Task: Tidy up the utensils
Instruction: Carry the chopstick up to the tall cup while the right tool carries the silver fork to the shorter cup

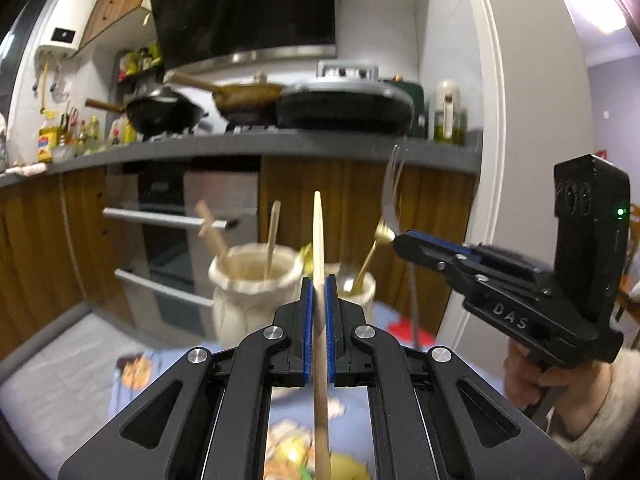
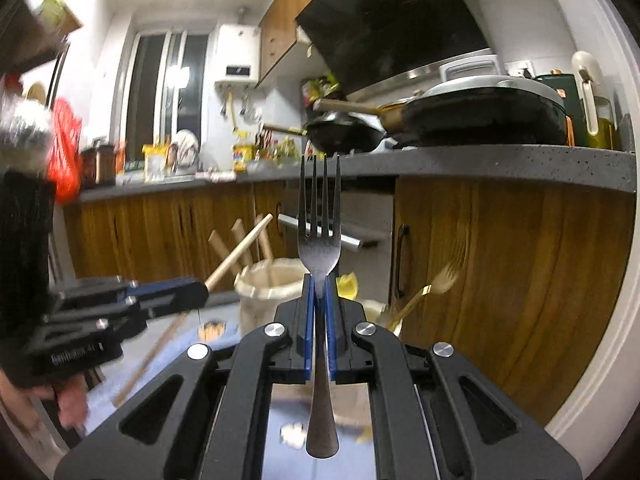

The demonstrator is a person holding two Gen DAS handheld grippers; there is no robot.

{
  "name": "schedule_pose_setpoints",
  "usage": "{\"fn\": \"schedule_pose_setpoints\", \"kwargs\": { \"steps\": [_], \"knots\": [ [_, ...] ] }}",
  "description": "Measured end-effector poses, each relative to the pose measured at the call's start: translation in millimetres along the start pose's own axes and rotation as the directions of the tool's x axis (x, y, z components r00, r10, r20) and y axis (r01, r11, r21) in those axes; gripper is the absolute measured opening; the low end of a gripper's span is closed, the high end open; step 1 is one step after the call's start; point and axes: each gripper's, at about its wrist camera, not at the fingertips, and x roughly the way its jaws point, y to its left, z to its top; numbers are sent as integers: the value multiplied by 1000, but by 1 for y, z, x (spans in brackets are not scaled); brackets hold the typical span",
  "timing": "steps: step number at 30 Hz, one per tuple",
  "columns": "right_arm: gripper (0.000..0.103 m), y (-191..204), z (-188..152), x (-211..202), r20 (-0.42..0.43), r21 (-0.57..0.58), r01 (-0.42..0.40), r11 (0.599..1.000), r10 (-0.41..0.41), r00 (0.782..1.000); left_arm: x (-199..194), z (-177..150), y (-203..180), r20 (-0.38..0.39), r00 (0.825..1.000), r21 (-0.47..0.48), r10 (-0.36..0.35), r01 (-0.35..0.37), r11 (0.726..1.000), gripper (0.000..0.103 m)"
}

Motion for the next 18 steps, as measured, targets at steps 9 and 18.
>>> {"fn": "schedule_pose_setpoints", "kwargs": {
  "steps": [9, 18],
  "knots": [
    [5, -23, 32, 31, 51, 73, -26, 997, 23, 998, 48, 16, 27, -17, 999, -31, 52, -52, 998, 6],
    [5, -30, 40, 58, 89, 88, -26, 996, 18, 996, 67, 38, 63, 93, 995, -180, 44, -26, 983, 6]
  ]
}}
